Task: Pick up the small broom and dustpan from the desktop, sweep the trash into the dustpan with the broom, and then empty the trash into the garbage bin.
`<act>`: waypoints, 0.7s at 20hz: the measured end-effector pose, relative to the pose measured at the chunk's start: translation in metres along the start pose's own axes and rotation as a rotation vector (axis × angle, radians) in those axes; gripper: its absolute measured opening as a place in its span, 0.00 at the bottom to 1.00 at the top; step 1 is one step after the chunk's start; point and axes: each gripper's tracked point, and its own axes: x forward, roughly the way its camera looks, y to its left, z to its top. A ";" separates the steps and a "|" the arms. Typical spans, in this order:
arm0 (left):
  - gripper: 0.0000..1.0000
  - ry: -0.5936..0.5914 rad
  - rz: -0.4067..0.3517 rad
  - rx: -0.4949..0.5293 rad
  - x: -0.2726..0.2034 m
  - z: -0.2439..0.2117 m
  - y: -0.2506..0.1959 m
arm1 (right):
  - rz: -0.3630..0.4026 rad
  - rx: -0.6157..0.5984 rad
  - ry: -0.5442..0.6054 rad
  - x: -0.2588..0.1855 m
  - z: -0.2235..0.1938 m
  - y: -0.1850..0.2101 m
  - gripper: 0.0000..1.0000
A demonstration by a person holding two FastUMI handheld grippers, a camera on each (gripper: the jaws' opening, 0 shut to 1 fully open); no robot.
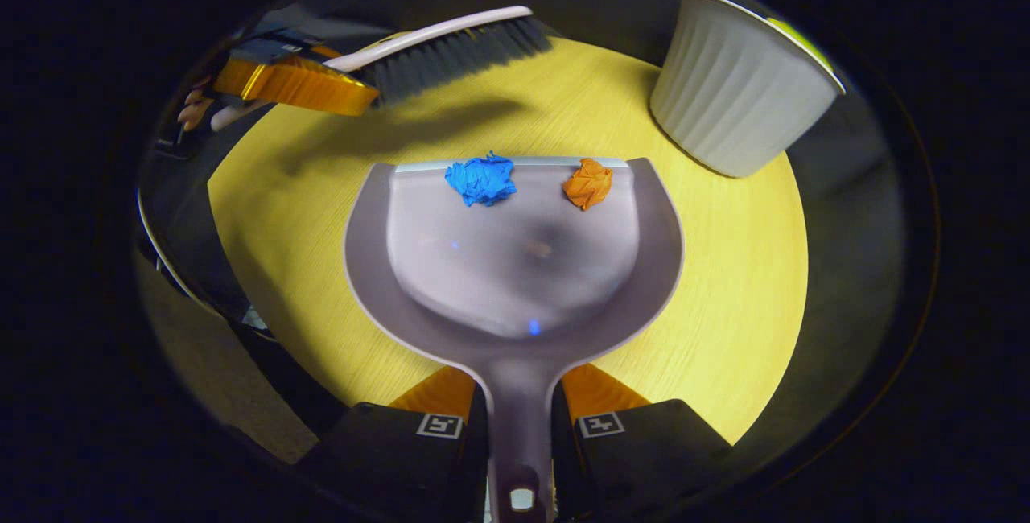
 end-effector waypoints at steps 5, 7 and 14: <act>0.25 0.000 0.051 -0.051 0.006 -0.003 0.001 | -0.107 0.105 -0.033 -0.008 0.013 0.001 0.37; 0.25 0.008 0.057 -0.076 0.010 -0.009 0.003 | -0.148 0.137 -0.043 -0.013 0.018 -0.002 0.32; 0.25 0.050 0.084 -0.121 0.022 -0.020 0.008 | -0.241 0.298 -0.066 -0.027 0.042 -0.011 0.37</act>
